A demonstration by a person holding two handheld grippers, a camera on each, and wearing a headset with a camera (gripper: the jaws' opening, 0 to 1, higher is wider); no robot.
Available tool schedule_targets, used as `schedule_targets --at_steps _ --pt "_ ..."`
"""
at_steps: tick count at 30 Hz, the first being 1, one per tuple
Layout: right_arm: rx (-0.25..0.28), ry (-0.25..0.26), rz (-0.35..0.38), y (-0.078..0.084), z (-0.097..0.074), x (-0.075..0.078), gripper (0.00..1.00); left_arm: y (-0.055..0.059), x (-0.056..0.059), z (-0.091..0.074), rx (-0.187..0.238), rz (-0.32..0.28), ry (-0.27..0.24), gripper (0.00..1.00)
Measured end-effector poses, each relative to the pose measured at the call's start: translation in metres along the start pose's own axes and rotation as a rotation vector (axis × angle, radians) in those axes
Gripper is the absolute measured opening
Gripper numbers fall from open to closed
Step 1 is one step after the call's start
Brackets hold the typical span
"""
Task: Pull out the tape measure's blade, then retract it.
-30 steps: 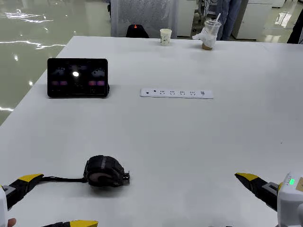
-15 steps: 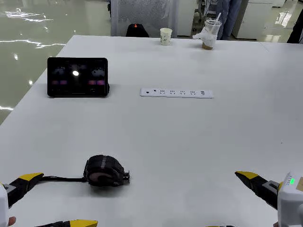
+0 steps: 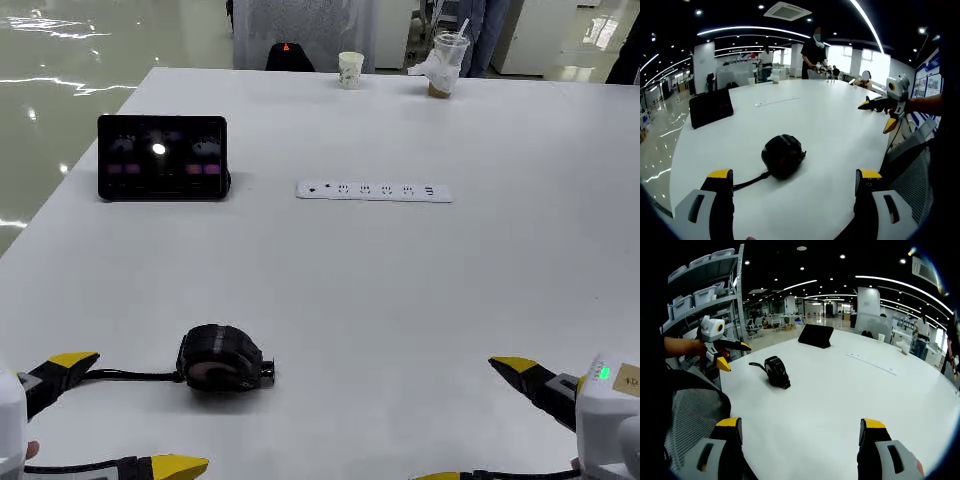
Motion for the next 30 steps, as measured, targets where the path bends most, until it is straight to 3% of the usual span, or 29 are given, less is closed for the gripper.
schedule_targets --at_steps 9,21,30 --pt "0.001 -0.012 -0.021 -0.003 0.008 0.005 0.97 0.0 -0.004 0.008 -0.025 0.034 0.03 0.99" --pt "-0.007 -0.068 -0.057 -0.008 0.025 0.011 0.92 -0.002 -0.011 0.023 -0.053 0.08 0.077 0.96" --pt "-0.028 -0.11 -0.158 -0.007 0.04 0.015 0.87 0.0 -0.017 0.034 -0.079 0.101 0.108 0.9"
Point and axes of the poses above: the centre of the closed fingertips' face, and the gripper's own axes: z roughly forward along the fingers, x roughly to its right, y roughly out of its underside, the point moved 4 cm from there along -z, roughly backward along the fingers, and after that the axes turned 4 degrees about x, right-handed, at the moved point
